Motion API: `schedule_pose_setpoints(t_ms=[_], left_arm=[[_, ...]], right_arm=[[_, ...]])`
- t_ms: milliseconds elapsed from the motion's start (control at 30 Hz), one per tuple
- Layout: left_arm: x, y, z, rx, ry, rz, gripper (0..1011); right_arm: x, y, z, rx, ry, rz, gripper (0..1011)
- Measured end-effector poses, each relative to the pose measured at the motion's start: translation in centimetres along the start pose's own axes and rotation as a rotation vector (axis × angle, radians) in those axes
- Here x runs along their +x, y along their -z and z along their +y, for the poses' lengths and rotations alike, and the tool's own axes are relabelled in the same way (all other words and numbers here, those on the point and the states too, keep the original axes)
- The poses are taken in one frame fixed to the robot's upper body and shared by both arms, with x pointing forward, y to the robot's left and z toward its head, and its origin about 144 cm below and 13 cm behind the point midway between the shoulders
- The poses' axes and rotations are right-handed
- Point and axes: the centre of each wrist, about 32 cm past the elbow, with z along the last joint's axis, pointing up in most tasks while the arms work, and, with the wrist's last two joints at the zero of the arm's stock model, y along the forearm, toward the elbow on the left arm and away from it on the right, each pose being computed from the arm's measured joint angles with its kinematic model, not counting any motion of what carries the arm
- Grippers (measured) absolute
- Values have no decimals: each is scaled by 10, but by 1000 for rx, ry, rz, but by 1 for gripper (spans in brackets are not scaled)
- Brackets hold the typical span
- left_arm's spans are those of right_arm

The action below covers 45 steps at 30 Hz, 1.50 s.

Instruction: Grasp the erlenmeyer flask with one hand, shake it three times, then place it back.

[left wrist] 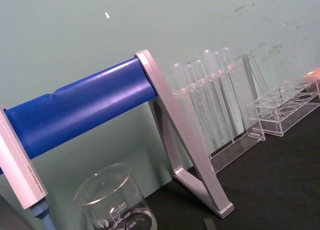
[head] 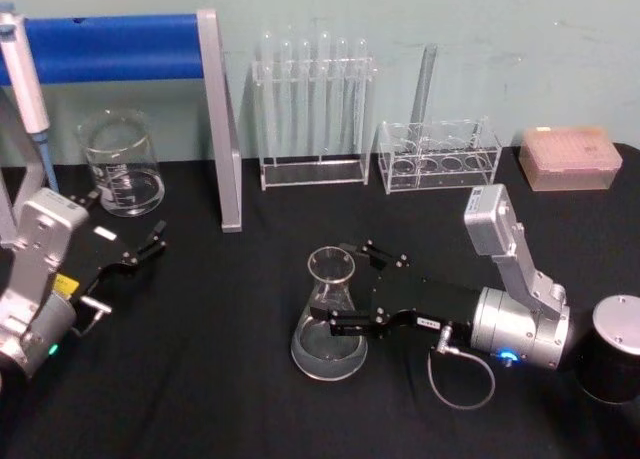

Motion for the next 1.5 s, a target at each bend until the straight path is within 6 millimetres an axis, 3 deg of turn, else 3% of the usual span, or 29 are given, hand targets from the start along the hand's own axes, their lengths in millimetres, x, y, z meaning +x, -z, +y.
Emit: schedule_pose_setpoints(t_ms=[867, 1500], left_arm=[[0, 0, 0, 0, 0, 0, 1001], [0, 0, 0, 0, 0, 0, 1001]], right_arm=[[0, 0, 0, 0, 2, -2, 991], [0, 0, 0, 1, 2, -1, 471]])
